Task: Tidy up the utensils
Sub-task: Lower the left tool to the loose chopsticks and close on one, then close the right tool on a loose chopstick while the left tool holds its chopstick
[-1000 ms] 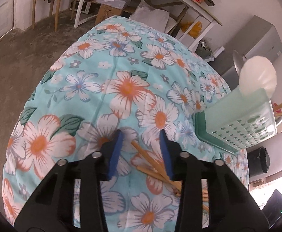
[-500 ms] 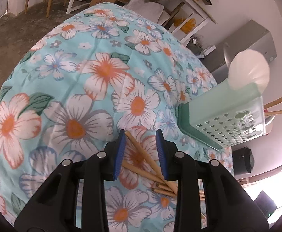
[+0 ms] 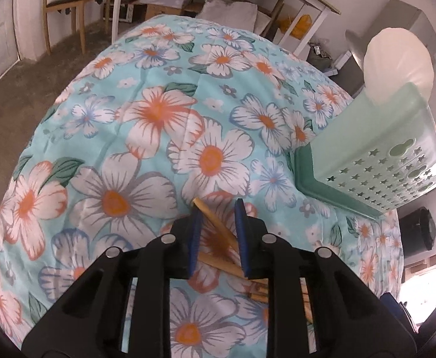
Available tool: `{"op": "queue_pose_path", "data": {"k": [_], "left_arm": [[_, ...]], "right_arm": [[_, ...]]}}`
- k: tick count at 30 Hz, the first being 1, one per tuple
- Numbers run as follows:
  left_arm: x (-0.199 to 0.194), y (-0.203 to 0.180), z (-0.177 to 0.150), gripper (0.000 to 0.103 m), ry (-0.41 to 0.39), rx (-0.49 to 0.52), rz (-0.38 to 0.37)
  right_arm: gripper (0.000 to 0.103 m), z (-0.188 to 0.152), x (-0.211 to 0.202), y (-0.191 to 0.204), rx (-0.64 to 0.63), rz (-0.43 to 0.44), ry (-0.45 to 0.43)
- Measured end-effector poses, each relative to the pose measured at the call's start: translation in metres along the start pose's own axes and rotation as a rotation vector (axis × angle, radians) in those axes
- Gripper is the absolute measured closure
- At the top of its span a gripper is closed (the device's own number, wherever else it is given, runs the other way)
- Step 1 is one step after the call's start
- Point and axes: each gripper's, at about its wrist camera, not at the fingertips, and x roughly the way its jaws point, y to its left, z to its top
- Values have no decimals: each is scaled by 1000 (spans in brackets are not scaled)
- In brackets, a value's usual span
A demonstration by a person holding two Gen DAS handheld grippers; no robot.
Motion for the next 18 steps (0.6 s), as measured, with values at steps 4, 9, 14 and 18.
{"op": "queue_pose_path", "data": {"k": [4,9,14,18], "left_arm": [[-10,5,1,88,-25,-54,-85],[-32,3,4,91,-78,-73,-176],[-61,9,1,93,-111,-87,-289],[-83,16,-6,94,-129,-84,-362]], "right_arm": [[20,1,-3,-1,-1,-2,-6],[20,4,-11,-2,5,-2,-31],[20,6,-21,-1,9,6,-67],[20,7,-29,2,9,15,-96]]}}
